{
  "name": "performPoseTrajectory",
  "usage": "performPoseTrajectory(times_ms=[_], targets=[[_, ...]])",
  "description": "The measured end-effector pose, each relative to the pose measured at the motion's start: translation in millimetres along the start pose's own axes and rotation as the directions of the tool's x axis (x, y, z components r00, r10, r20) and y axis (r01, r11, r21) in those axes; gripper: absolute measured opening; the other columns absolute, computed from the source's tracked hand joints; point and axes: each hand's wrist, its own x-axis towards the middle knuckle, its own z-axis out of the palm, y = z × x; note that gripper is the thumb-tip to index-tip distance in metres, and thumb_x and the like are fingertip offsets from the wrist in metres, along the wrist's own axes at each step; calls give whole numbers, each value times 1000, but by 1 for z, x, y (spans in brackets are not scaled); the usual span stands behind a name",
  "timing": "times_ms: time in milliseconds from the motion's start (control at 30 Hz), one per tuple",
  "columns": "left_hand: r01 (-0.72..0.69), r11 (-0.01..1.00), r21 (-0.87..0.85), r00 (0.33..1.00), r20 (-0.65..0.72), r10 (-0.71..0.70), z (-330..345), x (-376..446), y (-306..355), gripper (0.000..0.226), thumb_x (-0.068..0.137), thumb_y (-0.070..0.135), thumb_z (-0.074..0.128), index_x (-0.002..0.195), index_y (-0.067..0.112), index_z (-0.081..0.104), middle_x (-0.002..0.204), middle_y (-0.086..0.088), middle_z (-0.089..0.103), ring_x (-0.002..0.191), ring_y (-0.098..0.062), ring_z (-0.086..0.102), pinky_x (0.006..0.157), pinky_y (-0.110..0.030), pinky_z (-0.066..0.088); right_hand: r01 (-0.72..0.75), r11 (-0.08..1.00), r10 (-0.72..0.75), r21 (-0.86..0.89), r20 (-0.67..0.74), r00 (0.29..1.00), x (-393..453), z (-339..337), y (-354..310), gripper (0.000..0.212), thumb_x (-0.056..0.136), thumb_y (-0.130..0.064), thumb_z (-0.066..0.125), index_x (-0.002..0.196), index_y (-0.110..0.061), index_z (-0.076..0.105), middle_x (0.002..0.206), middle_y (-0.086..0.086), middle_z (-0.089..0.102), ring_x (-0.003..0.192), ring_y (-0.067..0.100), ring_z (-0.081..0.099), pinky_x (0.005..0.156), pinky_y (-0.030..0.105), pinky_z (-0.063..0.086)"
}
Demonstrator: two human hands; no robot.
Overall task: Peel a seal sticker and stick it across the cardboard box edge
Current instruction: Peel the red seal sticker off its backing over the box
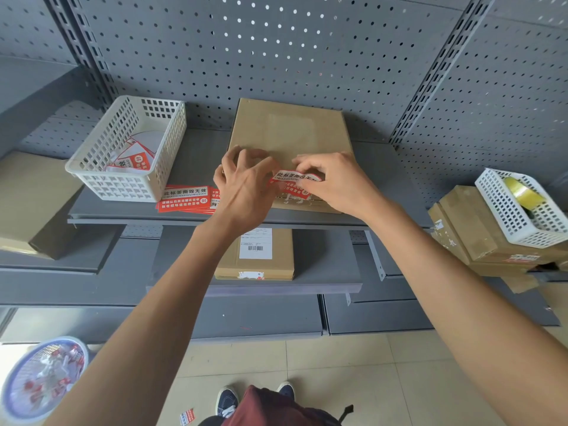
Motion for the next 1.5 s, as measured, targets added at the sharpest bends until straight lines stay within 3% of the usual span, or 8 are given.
performPoseTrajectory(times_ms=[133, 300, 467, 567, 1067, 1267, 1367, 1500], targets=[[2, 1000, -5, 1000, 7, -2, 1, 0, 0, 14, 94, 29, 63, 107, 26, 60, 146, -1, 43, 147, -37, 17, 113, -59, 19, -32, 997, 33, 75, -17, 999, -6, 1, 4, 39, 87, -14, 76, 125, -18, 67, 137, -3, 64, 127, 12, 60, 111, 29, 46], [0, 1000, -7, 1000, 0, -1, 0, 0, -2, 16, 95, 29, 63, 110, 25, 61, 147, 0, 43, 148, -37, 15, 113, -58, 17, 36, 999, -36, -7, -65, 997, -4, 1, 13, 16, 87, -12, 76, 102, -8, 76, 126, 4, 71, 123, 11, 63, 111, 34, 46], [7, 1000, -11, 1000, 10, -6, 0, 0, -1, 15, 95, 29, 63, 110, 25, 61, 147, -1, 42, 148, -37, 14, 113, -58, 16, 31, 999, -31, -9, -89, 996, -4, 3, 12, 5, 88, -12, 74, 92, -10, 77, 124, 4, 72, 118, 10, 65, 107, 30, 49], [0, 1000, -17, 1000, 11, 0, -1, -1, -1, 14, 95, 29, 64, 109, 26, 61, 147, 0, 42, 148, -36, 14, 113, -58, 16, 30, 1000, -31, -8, -65, 997, -5, 2, 12, 5, 89, -14, 73, 91, -13, 77, 128, 4, 70, 118, 10, 65, 105, 25, 49], [-3, 999, -36, 1000, 30, 4, -6, -1, 0, 12, 93, 28, 66, 104, 26, 60, 147, 1, 42, 147, -34, 15, 112, -56, 16, 37, 998, -36, 42, -7, 999, -5, 3, 17, 4, 88, -13, 72, 88, -12, 76, 134, 1, 67, 127, 10, 60, 112, 34, 45], [1, 999, -46, 999, 43, 1, -8, -1, 1, 12, 94, 29, 65, 105, 26, 61, 149, 1, 41, 148, -33, 13, 113, -55, 14, 76, 995, -69, 63, -116, 991, -15, 10, 21, 21, 84, -10, 74, 104, -14, 73, 137, -2, 63, 123, 7, 61, 112, 30, 44], [-2, 999, -50, 999, 50, 4, -9, -2, 0, 13, 94, 27, 66, 106, 23, 61, 148, 1, 41, 147, -33, 14, 113, -55, 14, 90, 979, -54, 182, -196, 979, -20, 16, 23, 34, 84, -6, 75, 116, -10, 67, 137, 0, 61, 127, 10, 60, 114, 25, 42], [4, 998, -56, 999, 51, -1, -9, -2, 0, 16, 94, 27, 66, 109, 24, 62, 149, 2, 40, 148, -32, 13, 113, -53, 14, 105, 991, -83, 79, -247, 966, -20, 12, 30, 12, 85, -10, 75, 97, -10, 72, 131, 2, 66, 125, 11, 61, 111, 31, 46]])
